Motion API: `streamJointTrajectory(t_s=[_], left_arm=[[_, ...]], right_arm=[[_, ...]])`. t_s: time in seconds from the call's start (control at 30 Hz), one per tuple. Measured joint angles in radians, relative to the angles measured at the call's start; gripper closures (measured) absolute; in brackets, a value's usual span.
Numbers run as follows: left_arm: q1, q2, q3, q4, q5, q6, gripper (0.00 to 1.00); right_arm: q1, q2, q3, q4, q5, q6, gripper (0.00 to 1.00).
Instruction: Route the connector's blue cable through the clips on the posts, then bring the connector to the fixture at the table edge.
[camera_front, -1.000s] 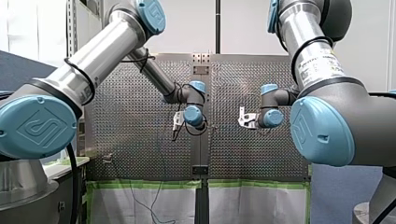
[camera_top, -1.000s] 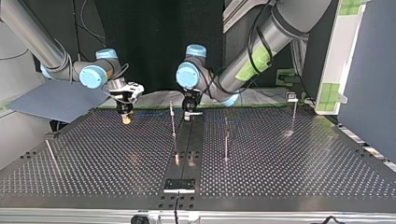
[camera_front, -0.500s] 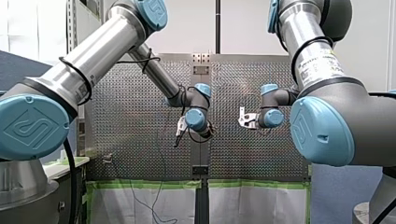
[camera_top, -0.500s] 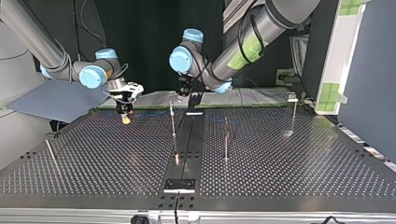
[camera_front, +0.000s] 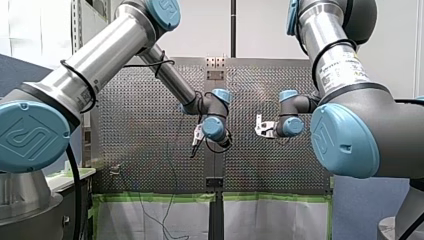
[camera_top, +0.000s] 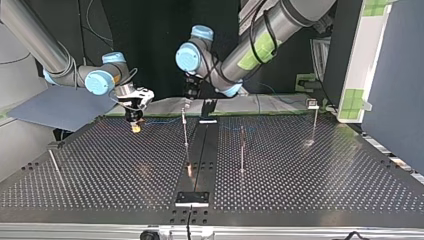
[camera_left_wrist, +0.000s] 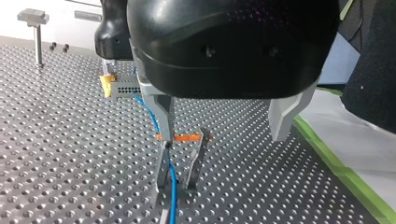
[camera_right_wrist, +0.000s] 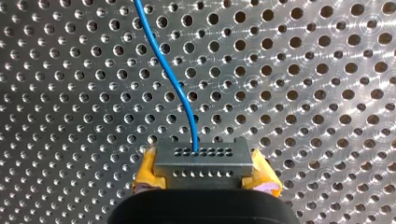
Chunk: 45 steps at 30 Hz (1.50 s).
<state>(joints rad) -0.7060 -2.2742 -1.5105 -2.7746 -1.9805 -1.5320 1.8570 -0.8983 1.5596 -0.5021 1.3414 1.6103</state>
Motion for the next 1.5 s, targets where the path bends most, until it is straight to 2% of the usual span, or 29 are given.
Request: streamJointTrajectory(t_s=[0.33,1.07,1.5], left_arm=[[-0.029,0.009,0.0,0.03,-0.046,-0.012,0.0],[-0.04,0.009,0.001,0.03,-0.05,-0.043,0.0],[-0.032,0.01,0.0,0.02,-0.053,-0.135,0.0]], right_arm=[[0.0,0.0,0.0,0.005,-0.01,0.001,1.0],[0.007,0.002,0.0,0.009,-0.017,0.007,1.0],[0.008,0.004,0.0,0.007,-0.017,0.007,1.0]])
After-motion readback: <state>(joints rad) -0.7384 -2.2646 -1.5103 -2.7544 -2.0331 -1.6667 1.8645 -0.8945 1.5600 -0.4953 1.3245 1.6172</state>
